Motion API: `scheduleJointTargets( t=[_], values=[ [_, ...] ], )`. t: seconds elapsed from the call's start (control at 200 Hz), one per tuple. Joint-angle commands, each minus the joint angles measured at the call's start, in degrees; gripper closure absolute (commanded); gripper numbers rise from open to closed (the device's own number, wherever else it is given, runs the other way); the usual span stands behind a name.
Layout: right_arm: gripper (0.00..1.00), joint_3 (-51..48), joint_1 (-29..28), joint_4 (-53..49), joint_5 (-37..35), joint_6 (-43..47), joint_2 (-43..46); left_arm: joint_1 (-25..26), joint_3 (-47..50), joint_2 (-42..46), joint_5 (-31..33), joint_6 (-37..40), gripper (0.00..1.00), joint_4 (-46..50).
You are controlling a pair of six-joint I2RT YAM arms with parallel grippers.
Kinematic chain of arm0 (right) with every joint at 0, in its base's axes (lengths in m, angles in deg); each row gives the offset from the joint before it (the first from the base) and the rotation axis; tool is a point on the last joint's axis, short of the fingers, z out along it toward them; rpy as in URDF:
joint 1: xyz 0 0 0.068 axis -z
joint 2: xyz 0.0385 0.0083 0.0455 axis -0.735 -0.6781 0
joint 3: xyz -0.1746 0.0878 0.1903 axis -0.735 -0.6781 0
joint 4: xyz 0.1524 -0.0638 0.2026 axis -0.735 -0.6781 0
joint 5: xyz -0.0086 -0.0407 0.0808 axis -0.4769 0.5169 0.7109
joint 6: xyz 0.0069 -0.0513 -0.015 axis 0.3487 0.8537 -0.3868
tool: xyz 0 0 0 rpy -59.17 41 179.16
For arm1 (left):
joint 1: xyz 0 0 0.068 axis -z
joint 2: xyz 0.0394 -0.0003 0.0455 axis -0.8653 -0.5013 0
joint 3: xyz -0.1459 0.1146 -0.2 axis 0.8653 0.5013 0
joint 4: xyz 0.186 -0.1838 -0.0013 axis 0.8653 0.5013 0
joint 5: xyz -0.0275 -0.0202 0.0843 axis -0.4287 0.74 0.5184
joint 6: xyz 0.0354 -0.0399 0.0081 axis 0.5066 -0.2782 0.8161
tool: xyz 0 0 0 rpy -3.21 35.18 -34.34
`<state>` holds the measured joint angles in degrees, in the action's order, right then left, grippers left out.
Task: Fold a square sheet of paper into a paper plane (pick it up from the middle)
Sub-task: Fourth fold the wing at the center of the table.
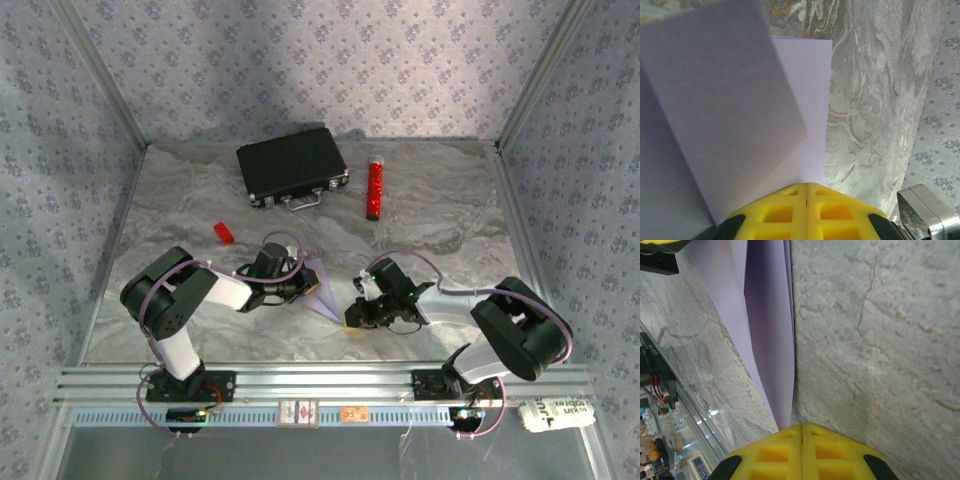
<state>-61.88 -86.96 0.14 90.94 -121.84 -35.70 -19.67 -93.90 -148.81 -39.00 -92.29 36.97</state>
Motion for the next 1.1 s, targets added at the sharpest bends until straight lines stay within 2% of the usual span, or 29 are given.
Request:
scheduleJointTargets(
  t=[0.0, 0.195, 0.335, 0.47, 0.79, 1.094],
  values=[
    [0.94, -0.4, -0.6, -8.6, -1.4, 1.2, 0.0, -0.4, 1.5, -1.7, 2.5, 0.3, 0.95, 3.1],
    [0.93, 2.4, 1.1, -11.5, -4.3, 1.2, 7.1, -0.3, 1.5, -1.4, 2.2, 0.7, 0.95, 3.2],
    [0.93, 5.7, 3.9, -8.2, 0.2, 1.0, 9.0, -0.2, 1.4, -1.3, 1.7, 1.0, 0.95, 3.2],
    [0.92, 10.8, 2.8, -5.5, 3.7, 0.6, 3.8, -0.2, 1.3, -1.5, 1.4, 1.3, 0.96, 3.6],
    [0.93, 18.4, -1.7, -3.6, 0.5, 0.0, -9.1, -0.2, 1.5, -1.7, 1.3, 1.3, 0.95, 3.4],
    [0.93, 20.3, -3.3, -6.7, -2.2, 1.2, -14.0, -0.2, 1.7, -1.7, 1.1, 1.3, 0.95, 3.3]
  ],
)
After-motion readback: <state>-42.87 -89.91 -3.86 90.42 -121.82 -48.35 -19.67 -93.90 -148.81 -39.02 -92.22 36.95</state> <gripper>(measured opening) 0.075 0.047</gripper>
